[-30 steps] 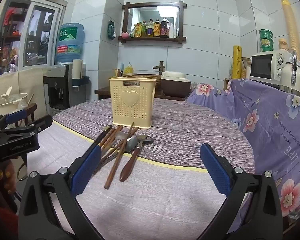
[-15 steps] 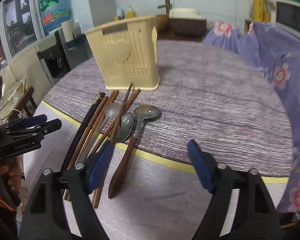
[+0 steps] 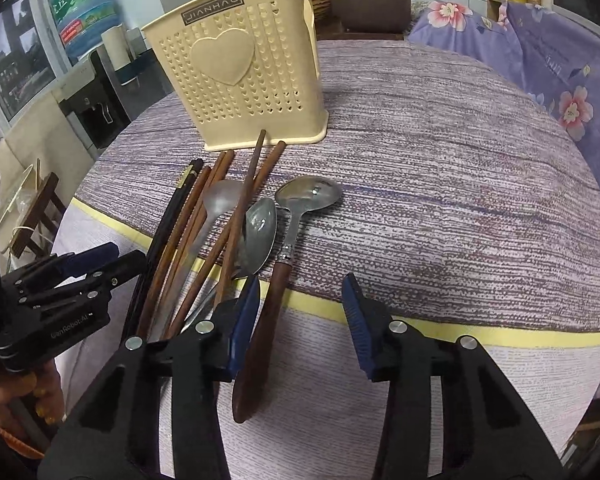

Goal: Organize utensils
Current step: 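Move the right tool toward the wooden-handled metal spoon, then grasp the spoon bowl with the right tool while the left tool grasps a black chopstick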

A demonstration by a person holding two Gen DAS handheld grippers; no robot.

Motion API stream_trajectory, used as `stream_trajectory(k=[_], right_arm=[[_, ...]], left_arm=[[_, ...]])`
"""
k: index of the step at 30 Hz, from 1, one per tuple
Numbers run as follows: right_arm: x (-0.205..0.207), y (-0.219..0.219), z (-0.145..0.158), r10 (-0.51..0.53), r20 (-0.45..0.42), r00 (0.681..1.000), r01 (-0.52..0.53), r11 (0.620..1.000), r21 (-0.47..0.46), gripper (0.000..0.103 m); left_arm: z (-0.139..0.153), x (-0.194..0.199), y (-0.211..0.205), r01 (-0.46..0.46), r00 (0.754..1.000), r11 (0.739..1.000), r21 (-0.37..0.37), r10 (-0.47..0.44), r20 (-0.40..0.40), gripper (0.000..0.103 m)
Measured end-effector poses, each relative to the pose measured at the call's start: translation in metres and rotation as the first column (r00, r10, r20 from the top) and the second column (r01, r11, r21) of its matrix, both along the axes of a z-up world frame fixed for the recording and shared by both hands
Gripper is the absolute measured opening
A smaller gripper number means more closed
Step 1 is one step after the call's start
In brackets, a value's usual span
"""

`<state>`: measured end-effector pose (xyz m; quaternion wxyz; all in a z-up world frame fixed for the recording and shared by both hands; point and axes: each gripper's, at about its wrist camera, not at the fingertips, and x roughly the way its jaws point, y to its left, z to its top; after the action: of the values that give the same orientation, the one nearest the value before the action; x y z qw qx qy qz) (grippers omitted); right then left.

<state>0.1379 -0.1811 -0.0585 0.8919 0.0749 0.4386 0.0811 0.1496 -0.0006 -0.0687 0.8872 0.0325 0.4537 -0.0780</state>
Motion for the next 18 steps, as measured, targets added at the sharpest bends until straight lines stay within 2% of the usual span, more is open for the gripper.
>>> stream_trajectory(k=[8, 11, 13, 15, 18], right_arm=[[-0.003, 0.006, -0.005, -0.008, -0.016, 1.000, 0.008, 1.000, -0.016, 0.036], [-0.004, 0.009, -0.006, -0.003, -0.015, 1.000, 0.003, 1.000, -0.018, 0.032], [0.000, 0.010, -0.006, -0.002, -0.007, 1.000, 0.002, 1.000, -0.023, 0.020], [0.005, 0.009, -0.007, -0.008, -0.002, 1.000, 0.008, 1.000, -0.017, 0.014], [0.008, 0.000, -0.008, -0.018, 0.000, 1.000, 0.018, 1.000, -0.013, 0.011]], left_arm=[[-0.004, -0.007, -0.003, -0.009, 1.000, 1.000, 0.007, 0.009, -0.007, 0.043], [-0.004, -0.006, -0.006, -0.005, 1.000, 0.999, 0.039, 0.005, -0.006, 0.043], [-0.005, 0.001, -0.007, -0.005, 1.000, 0.999, 0.054, 0.006, -0.005, 0.043], [-0.004, 0.009, -0.006, -0.011, 1.000, 0.999, 0.053, 0.012, -0.006, 0.043], [-0.004, 0.016, -0.001, -0.016, 1.000, 0.998, 0.055, 0.016, -0.008, 0.040]])
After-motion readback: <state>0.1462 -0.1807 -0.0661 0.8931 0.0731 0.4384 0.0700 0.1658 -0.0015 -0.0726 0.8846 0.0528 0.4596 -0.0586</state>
